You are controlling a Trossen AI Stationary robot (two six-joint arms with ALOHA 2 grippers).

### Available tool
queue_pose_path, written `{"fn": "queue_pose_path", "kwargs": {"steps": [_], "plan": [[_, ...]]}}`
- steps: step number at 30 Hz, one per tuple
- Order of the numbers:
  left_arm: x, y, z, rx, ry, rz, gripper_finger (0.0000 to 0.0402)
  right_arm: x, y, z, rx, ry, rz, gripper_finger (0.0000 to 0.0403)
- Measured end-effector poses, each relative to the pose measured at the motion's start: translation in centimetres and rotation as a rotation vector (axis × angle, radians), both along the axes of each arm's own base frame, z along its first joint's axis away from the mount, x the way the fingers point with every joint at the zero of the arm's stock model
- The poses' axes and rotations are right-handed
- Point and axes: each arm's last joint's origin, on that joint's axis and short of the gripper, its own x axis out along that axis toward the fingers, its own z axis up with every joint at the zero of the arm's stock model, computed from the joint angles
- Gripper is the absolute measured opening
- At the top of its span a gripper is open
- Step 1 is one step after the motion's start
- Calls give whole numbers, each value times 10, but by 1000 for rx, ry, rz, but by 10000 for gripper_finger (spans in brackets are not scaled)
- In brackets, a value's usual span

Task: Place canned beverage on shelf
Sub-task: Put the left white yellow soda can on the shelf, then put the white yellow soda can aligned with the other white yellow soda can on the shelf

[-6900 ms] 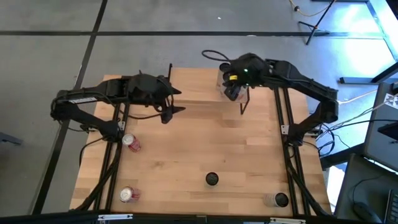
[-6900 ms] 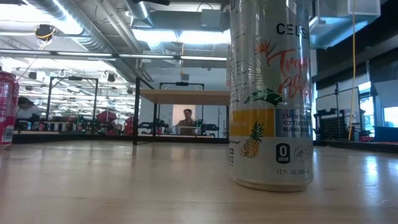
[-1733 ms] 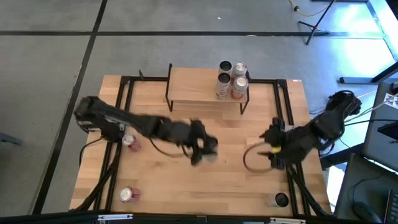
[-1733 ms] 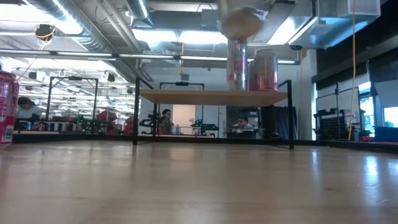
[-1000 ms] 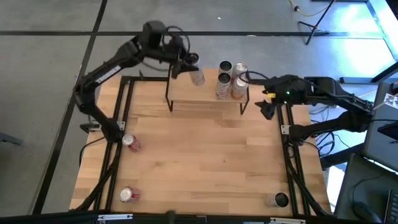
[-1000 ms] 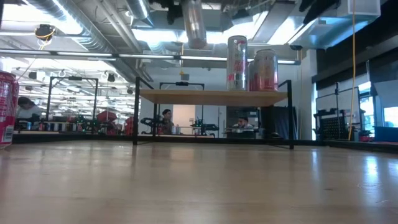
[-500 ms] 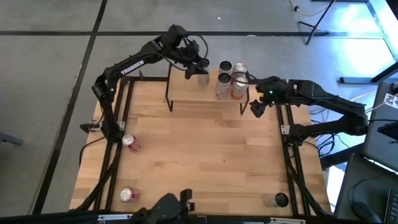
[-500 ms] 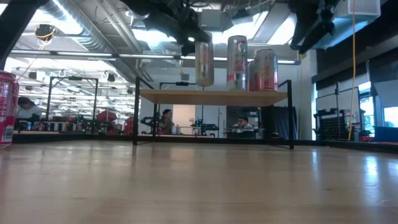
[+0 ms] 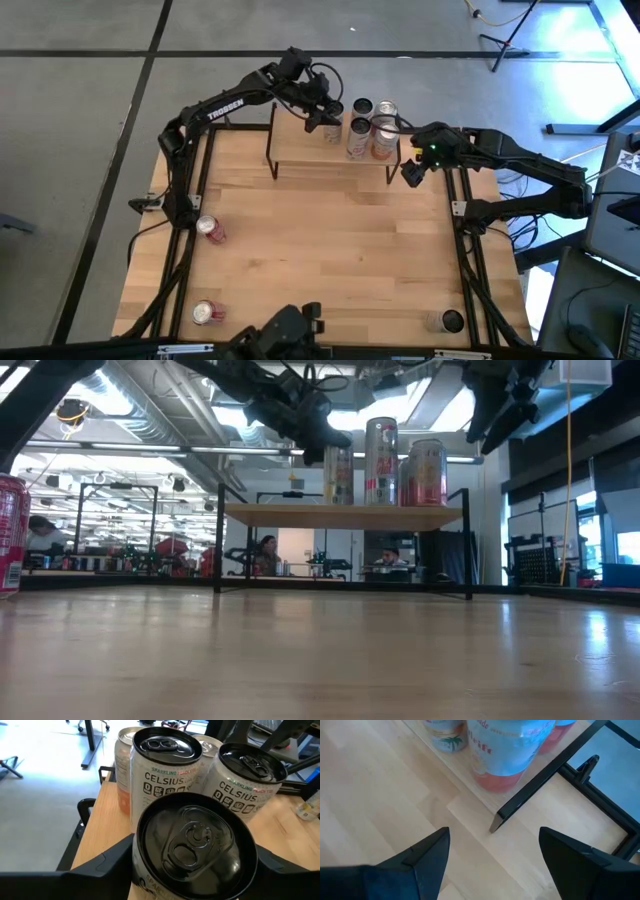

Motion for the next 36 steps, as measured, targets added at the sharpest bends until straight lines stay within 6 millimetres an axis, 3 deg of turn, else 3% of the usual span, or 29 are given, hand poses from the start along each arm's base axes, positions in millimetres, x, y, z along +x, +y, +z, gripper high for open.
{"fn": "queue_pose_path", "kwargs": {"steps": [8, 20, 27, 30, 34, 36], "plan": [[1, 0, 0, -11, -1, 16, 295, 0, 0, 0, 2, -2, -4, 294], [4, -5, 11, 4, -56, 23, 303, 0, 0, 0, 2, -1, -4, 294], [-5, -11, 35, 100, -108, 71, 304, -1, 1, -1, 10, 7, 6, 294], [-13, -15, 54, 171, -152, 126, 304, 2, 2, 0, 42, -19, 72, 294], [-23, -31, 78, 239, -191, 134, 305, 9, 0, 9, -40, -123, 151, 294], [-24, -47, 86, 237, -191, 109, 305, 11, 5, 15, -1, -204, 226, 294]]}}
